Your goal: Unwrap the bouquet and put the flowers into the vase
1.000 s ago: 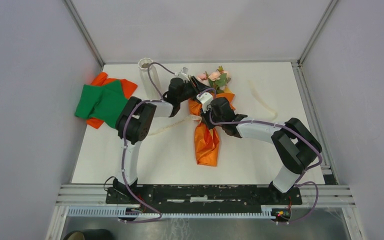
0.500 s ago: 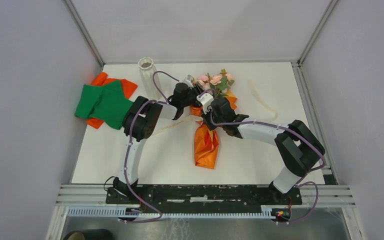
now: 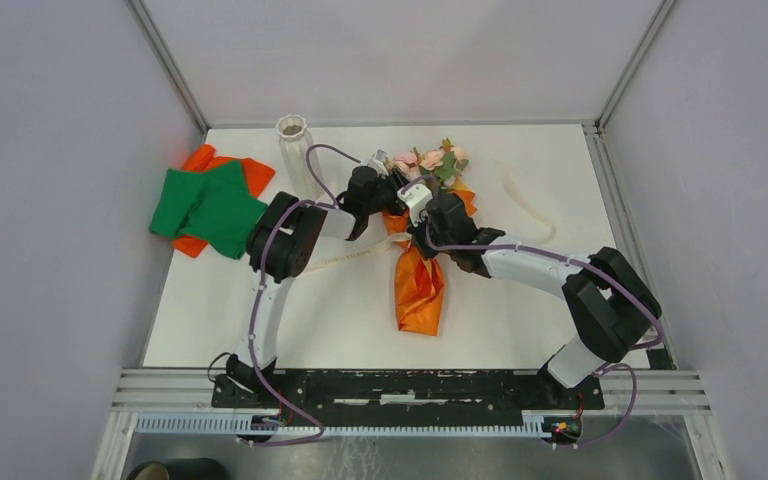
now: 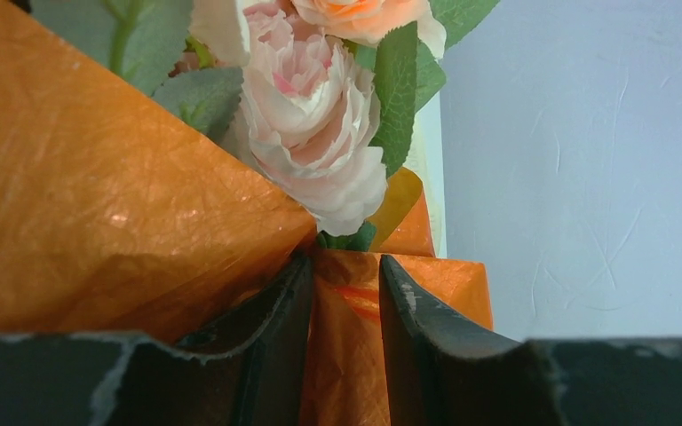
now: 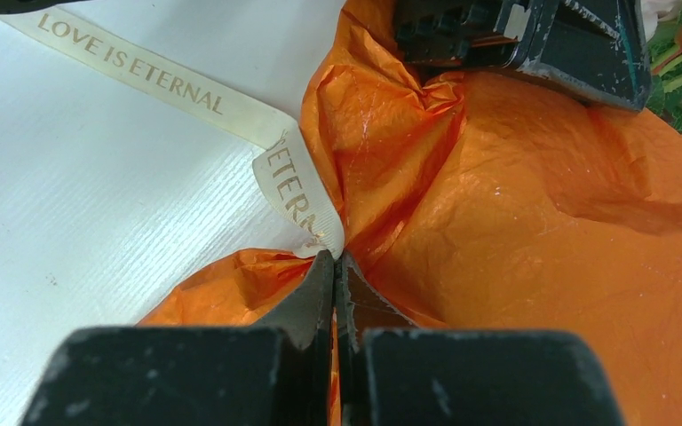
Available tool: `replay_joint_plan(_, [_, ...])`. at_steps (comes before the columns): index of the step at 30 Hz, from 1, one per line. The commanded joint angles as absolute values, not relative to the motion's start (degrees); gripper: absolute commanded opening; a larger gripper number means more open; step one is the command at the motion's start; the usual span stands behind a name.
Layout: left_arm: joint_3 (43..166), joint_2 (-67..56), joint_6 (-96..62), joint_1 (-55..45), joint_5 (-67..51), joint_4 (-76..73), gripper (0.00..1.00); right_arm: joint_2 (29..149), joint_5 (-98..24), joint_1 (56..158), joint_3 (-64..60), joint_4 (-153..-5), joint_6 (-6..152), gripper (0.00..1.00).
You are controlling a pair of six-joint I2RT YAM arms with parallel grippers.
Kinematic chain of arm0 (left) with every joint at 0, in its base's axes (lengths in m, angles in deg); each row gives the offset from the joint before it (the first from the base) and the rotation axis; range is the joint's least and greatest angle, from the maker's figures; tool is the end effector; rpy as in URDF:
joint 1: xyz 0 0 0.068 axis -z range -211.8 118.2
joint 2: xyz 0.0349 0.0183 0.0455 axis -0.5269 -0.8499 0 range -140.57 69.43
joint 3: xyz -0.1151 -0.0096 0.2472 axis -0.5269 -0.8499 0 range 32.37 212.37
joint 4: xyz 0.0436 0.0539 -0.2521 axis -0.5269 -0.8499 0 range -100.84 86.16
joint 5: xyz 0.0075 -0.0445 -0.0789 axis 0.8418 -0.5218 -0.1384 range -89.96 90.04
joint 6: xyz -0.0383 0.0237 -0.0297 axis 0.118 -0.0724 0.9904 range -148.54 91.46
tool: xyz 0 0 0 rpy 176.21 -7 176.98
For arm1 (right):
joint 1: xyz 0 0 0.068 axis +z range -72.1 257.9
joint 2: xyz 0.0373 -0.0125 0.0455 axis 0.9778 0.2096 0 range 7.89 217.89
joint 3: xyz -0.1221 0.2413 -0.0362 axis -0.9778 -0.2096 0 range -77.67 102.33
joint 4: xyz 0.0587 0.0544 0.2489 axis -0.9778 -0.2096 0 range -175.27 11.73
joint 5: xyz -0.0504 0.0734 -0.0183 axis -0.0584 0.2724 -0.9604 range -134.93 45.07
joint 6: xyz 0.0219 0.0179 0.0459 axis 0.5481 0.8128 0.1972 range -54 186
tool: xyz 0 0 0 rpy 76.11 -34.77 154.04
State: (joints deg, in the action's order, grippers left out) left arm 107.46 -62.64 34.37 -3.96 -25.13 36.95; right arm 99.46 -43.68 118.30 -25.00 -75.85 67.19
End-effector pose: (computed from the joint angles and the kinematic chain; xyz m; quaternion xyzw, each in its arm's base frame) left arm 0.4199 -0.2388 0.1071 -0.1104 0.7836 -0.5395 0.2877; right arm 0.2613 0.2234 0.2052 -0.3043 0.8395 0.1689 0.4174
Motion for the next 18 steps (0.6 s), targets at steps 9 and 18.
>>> replay_joint_plan(9, [106.9, -66.1, 32.1, -3.5, -20.6, 26.7, 0.41, 91.9, -44.6, 119.0, -25.8, -73.0, 67.2, 0.01])
replay_joint_plan(18, [107.2, -67.5, 33.6, -3.4, -22.0, 28.3, 0.41, 89.3, -47.1, 119.2, -28.0, -73.8, 66.5, 0.07])
